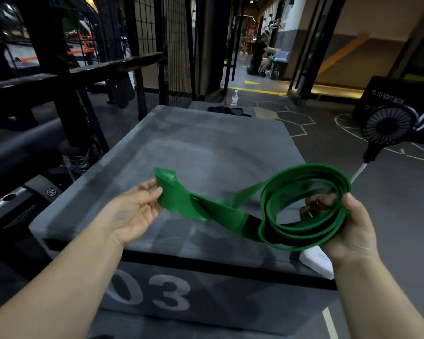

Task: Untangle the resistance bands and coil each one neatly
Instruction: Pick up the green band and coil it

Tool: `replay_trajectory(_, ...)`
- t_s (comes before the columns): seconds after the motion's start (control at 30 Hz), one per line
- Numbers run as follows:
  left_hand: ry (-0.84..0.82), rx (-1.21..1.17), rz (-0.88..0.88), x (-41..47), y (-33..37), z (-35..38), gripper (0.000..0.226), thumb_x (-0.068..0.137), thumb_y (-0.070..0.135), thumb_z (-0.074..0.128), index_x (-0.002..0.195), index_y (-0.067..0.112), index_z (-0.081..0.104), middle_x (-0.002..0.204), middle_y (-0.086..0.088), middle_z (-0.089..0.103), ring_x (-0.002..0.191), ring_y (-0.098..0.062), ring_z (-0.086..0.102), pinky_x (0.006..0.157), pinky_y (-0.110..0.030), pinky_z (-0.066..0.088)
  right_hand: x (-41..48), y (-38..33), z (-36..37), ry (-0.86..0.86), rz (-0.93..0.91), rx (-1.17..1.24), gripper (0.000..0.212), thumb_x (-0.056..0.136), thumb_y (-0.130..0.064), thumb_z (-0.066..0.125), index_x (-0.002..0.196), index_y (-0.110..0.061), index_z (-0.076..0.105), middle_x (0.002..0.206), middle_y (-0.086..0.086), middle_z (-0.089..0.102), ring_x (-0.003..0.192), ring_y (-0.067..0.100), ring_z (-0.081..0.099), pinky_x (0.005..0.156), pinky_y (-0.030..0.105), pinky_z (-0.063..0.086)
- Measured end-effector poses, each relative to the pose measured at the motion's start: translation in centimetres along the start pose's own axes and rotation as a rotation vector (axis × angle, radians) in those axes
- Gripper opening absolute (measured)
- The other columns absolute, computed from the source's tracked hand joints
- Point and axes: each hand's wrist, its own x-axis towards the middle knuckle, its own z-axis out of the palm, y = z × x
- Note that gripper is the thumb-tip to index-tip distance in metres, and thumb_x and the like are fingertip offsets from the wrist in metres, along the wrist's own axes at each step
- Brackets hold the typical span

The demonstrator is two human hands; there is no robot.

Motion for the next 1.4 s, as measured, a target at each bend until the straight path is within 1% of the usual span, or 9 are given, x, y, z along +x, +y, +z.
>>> replay_trajectory(0.07, 0.09, 0.049, 0.073, 0.1, -0.6, 0.5, 0.039, 0.086, -0.007, 0.053, 0.125, -0.007, 0.048, 0.099, -0.013, 0.069, 0.079, -0.016, 0.07, 0.067, -0.022, 0.059, 0.0, 0.2, 0.2, -0.015, 0.025, -0.042, 0.046, 0.035, -0.038, 0.094, 0.071, -0.022, 0.069, 0.063, -0.007, 0.06, 0.071, 0.013, 0.061, 0.066, 0.025, 0.053)
replay_trajectory(0.17, 0.144, 0.159, 0.146, -0.3, -1.5, 1.6, 0.008, 0.091, 0.001, 0.053, 0.092, 0.009, 0.052, 0.07, -0.002, 0.071, 0.06, -0.009, 0.067, 0.053, -0.018, 0.054, 0.1, 0.7, 0.6, 0.008, 0.053, -0.105, 0.055, 0.033, -0.039, 0.096, 0.079, -0.021, 0.072, 0.065, -0.005, 0.062, 0.071, 0.014, 0.063, 0.065, 0.024, 0.053)
replay_trajectory(0.37, 0.081, 0.337, 0.307, -1.0, -2.6, 3.9, 0.02, 0.093, 0.003, 0.053, 0.084, 0.016, 0.042, 0.073, -0.004, 0.053, 0.059, -0.01, 0.06, 0.054, -0.023, 0.052, -0.5, 2.3, 3.5, 0.006, 0.118, -0.202, 0.059, 0.019, -0.046, 0.098, 0.067, -0.021, 0.077, 0.065, 0.0, 0.068, 0.059, 0.009, 0.066, 0.057, 0.022, 0.055)
replay_trajectory(0.63, -0.275, 0.544, 0.331, -2.5, -4.2, 6.0, 0.026, 0.077, 0.015, 0.058, 0.1, 0.018, 0.047, 0.086, 0.005, 0.068, 0.079, -0.01, 0.061, 0.068, -0.025, 0.049, -1.4, 3.7, 5.8, -0.092, 0.24, -0.266, 0.066, 0.025, -0.041, 0.098, 0.083, -0.016, 0.078, 0.085, 0.01, 0.074, 0.073, 0.021, 0.072, 0.062, 0.031, 0.058)
replay_trajectory(0.87, -0.245, 0.763, 0.278, -2.8, -6.3, 6.3, 0.018, 0.087, 0.012, 0.066, 0.095, 0.018, 0.051, 0.085, 0.005, 0.07, 0.084, -0.007, 0.063, 0.08, -0.028, 0.048, -1.9, 4.0, 6.5, -0.1, 0.281, -0.226, 0.075, 0.027, -0.039, 0.098, 0.092, -0.01, 0.074, 0.086, 0.014, 0.072, 0.073, 0.025, 0.07, 0.064, 0.033, 0.058)
replay_trajectory(1.03, -0.188, 0.65, 0.24, -2.8, -7.5, 6.5, 0.019, 0.085, 0.012, 0.066, 0.094, 0.019, 0.051, 0.084, 0.005, 0.07, 0.087, -0.011, 0.064, 0.085, -0.032, 0.05, -2.5, 4.5, 6.8, -0.1, 0.313, -0.298, 0.067, 0.022, -0.041, 0.098, 0.082, -0.016, 0.078, 0.081, 0.01, 0.074, 0.069, 0.022, 0.071, 0.057, 0.028, 0.056)
replay_trajectory(1.13, -0.168, 0.64, 0.259, -2.8, -7.6, 6.6, 0.02, 0.074, 0.023, 0.061, 0.092, 0.021, 0.053, 0.079, 0.006, 0.066, 0.081, -0.008, 0.06, 0.081, -0.032, 0.047, -2.8, 4.5, 7.5, -0.071, 0.331, -0.274, 0.055, 0.049, -0.047, 0.088, 0.089, -0.012, 0.075, 0.085, 0.011, 0.074, 0.073, 0.022, 0.072, 0.056, 0.028, 0.056)
replay_trajectory(1.2, -0.201, 0.659, 0.237, -2.8, -7.9, 6.6, 0.02, 0.075, 0.021, 0.058, 0.094, 0.02, 0.053, 0.084, 0.005, 0.068, 0.085, -0.011, 0.061, 0.085, -0.039, 0.049, -2.9, 4.6, 7.7, -0.018, 0.344, -0.28, 0.046, 0.071, -0.047, 0.063, 0.093, -0.008, 0.073, 0.09, 0.012, 0.075, 0.077, 0.021, 0.073, 0.056, 0.027, 0.057)
replay_trajectory(1.4, -0.239, 0.758, 0.273, -3.2, -9.1, 7.0, 0.018, 0.076, 0.018, 0.049, 0.093, 0.023, 0.05, 0.083, 0.01, 0.067, 0.081, -0.007, 0.06, 0.077, -0.031, 0.049, -2.7, 4.6, 7.8, 0.082, 0.338, -0.332, 0.05, 0.074, -0.045, 0.058, 0.098, -0.004, 0.073, 0.099, 0.019, 0.072, 0.084, 0.027, 0.071, 0.066, 0.033, 0.06)
